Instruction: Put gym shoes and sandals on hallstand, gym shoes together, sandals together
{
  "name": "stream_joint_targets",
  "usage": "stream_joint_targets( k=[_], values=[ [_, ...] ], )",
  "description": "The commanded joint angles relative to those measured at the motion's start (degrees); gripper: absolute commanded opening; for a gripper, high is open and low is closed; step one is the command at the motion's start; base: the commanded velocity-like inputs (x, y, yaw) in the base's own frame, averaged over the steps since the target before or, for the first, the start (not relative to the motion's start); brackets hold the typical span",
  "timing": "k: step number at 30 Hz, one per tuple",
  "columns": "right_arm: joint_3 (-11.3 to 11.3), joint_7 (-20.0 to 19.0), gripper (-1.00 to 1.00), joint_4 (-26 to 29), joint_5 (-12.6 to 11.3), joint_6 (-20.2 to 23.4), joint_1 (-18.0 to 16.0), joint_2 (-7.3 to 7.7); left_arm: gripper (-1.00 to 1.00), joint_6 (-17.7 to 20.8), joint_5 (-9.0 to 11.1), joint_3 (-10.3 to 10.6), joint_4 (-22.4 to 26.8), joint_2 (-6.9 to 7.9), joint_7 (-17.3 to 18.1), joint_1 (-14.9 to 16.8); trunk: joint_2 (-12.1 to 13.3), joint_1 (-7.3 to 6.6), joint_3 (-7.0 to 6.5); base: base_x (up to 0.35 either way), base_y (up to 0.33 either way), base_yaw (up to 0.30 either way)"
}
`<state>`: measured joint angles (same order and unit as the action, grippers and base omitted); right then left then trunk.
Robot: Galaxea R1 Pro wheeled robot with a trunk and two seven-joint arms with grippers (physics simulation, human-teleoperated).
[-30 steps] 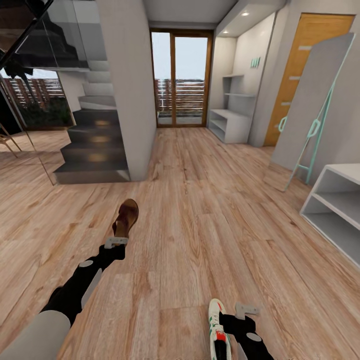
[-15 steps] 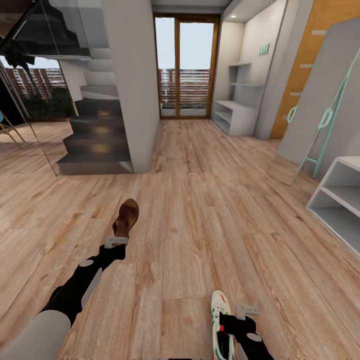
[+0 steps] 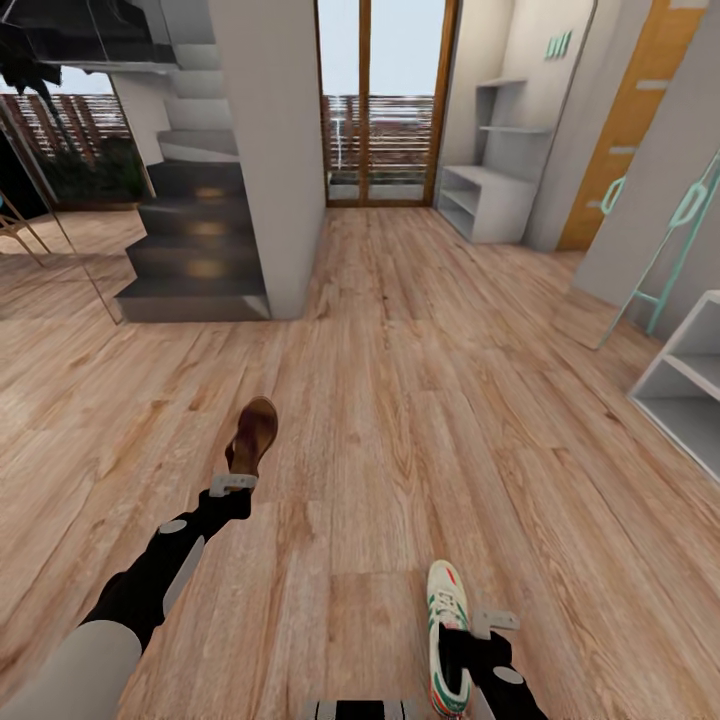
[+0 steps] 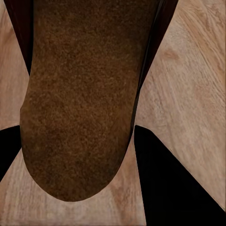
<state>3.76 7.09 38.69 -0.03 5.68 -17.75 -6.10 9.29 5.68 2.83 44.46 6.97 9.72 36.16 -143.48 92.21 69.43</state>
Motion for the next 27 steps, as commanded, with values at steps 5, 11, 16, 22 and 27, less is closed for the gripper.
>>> stream_joint_targets(
  k=[5,11,16,22,27],
  values=[
    [0.06,0.00,1.00,-2.68,0.21,-6.42,0.00,-0.06,-1.00,0.37,0.44,0.16,0.10,0.06,0.04,0.03,-0.09,0.11,1.59,0.000,0.000,0.075],
    [0.07,-0.05,1.00,-5.49,0.23,-12.31,0.00,-0.05,-1.00,0.37,0.47,0.09,0.11,0.06,0.04,-0.02,-0.12,0.16,2.41,0.000,0.000,0.055],
    [0.05,-0.06,1.00,-5.75,0.21,-12.91,0.00,-0.05,-1.00,0.37,0.47,0.13,0.15,0.06,0.04,-0.03,-0.13,0.19,2.68,0.000,0.000,0.009],
    [0.06,-0.06,1.00,-5.81,0.21,-13.05,0.00,-0.05,-1.00,0.30,0.47,0.09,0.49,0.09,0.04,-0.03,-0.21,0.34,4.26,0.000,0.000,0.008],
    [0.08,-0.06,1.00,-5.81,0.21,-13.08,0.00,-0.05,-1.00,0.34,0.47,0.09,0.97,0.14,0.04,-0.04,-0.28,0.47,5.78,0.000,0.000,0.030]
  ],
)
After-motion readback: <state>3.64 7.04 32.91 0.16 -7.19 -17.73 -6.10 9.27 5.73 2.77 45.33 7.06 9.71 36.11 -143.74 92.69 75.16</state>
